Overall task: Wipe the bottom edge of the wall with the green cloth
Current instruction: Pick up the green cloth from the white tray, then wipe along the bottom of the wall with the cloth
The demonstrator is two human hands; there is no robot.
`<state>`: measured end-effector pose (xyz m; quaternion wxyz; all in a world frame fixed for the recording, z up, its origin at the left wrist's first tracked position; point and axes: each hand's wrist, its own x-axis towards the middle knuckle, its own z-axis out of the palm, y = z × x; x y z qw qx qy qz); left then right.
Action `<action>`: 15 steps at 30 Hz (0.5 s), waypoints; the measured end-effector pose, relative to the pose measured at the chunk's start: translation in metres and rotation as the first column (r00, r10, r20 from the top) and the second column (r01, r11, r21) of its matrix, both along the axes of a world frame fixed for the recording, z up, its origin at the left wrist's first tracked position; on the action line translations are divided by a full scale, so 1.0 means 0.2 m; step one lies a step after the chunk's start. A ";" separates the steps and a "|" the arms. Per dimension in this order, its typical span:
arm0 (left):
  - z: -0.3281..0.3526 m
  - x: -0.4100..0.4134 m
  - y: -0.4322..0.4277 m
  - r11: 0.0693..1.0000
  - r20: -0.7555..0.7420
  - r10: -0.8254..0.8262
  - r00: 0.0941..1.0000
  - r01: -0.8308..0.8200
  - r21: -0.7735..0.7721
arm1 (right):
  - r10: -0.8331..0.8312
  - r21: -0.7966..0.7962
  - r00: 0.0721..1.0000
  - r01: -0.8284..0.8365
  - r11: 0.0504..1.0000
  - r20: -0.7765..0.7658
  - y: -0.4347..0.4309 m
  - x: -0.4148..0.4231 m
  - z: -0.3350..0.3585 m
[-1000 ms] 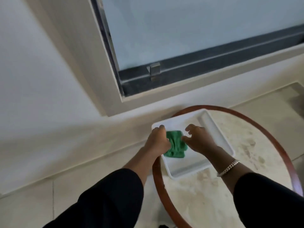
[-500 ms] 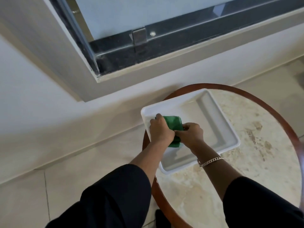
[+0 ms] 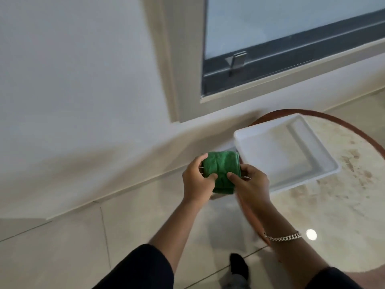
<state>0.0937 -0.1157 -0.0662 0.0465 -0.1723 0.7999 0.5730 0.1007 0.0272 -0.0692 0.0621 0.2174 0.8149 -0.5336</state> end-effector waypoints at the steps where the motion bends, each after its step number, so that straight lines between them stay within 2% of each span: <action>1: -0.05 0.06 -0.13 1.000 -0.005 -0.015 1.000 0.015 0.000 | 0.005 0.003 1.000 -0.005 1.000 0.005 -0.12 0.06 -0.05; 4: -0.27 0.22 -0.48 0.999 -0.007 -0.044 0.999 0.044 -0.014 | 0.013 -0.024 1.000 -0.012 1.000 0.028 -0.43 0.20 -0.24; 8: -0.74 0.40 -0.84 0.997 0.023 -0.029 0.999 0.030 -0.075 | 0.069 -0.048 0.995 -0.066 0.997 0.067 -0.80 0.35 -0.68; 12: -1.31 0.52 -1.14 0.994 0.036 0.059 0.998 -0.055 -0.097 | 0.170 -0.039 0.980 -0.167 0.985 0.105 -1.13 0.37 -1.26; 15: -1.75 0.55 -1.35 0.987 -0.021 0.061 0.998 -0.064 -0.150 | 0.250 -0.066 0.964 -0.244 0.968 0.094 -1.33 0.33 -1.67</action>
